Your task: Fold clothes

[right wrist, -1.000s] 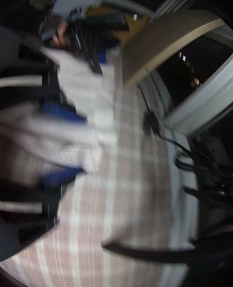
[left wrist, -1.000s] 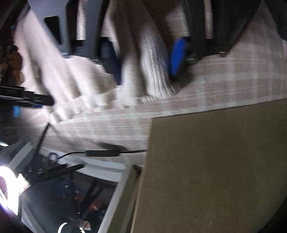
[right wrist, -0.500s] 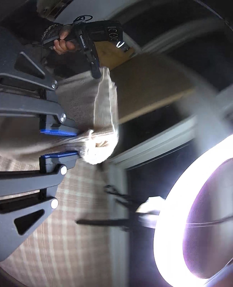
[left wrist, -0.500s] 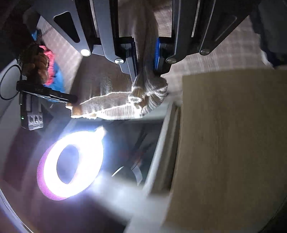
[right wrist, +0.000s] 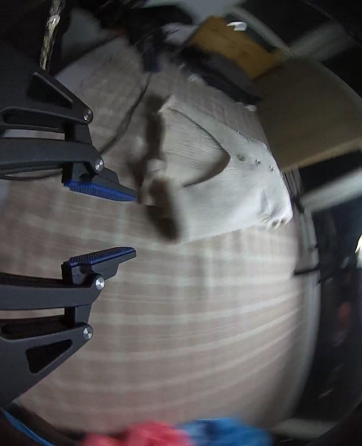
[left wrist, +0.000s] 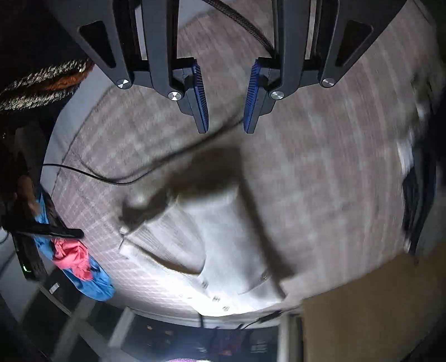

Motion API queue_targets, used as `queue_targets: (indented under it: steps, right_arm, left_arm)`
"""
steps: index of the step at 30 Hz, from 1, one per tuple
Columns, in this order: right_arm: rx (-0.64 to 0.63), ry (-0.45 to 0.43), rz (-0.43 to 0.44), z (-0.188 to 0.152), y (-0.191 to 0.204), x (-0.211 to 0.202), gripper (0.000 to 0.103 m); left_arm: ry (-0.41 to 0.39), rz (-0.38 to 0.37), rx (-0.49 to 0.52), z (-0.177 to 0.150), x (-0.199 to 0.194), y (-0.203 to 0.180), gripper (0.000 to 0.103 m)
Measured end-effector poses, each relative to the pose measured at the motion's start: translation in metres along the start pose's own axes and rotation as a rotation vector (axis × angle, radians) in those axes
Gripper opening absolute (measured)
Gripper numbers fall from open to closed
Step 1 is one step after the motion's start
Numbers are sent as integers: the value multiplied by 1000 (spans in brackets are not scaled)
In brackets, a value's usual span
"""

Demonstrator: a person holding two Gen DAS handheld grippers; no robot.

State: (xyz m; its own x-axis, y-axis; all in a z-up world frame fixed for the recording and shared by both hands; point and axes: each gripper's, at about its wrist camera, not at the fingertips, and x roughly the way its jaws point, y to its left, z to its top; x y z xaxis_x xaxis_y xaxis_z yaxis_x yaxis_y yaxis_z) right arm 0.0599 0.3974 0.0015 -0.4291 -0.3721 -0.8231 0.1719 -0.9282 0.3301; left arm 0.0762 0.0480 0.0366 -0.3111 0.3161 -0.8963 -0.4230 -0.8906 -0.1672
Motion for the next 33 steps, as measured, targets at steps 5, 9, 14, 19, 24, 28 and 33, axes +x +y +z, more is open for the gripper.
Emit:
queue_targets:
  steps: [5,9,14,19,24,28,33]
  right_arm:
    - [36,-73,43,26,8,-5,34]
    - [-24,-98,115,53,37,16,34]
    - [-82,-36,107,65,60,65,34]
    - [-87,133,101,48,53,101,34]
    - [-80,47,138,57,38,58,47]
    - [-40,-27,91,83,12,52,66]
    - [-83,62,90,100,-1,86,66]
  left_arm:
    - [-152,17,-121,25,-4,14,26]
    - [-230,-18,-117,52,8,6,26]
    - [-193,-24,-114,71,49,-10,26]
    - [-110,9,-47,54,63,-17,27]
    - [-167,-21,-149,51,31,-2,36]
    - [-165,-22,-266,61,34,23,49]
    - [-131,-24,-300,75,55,30,49]
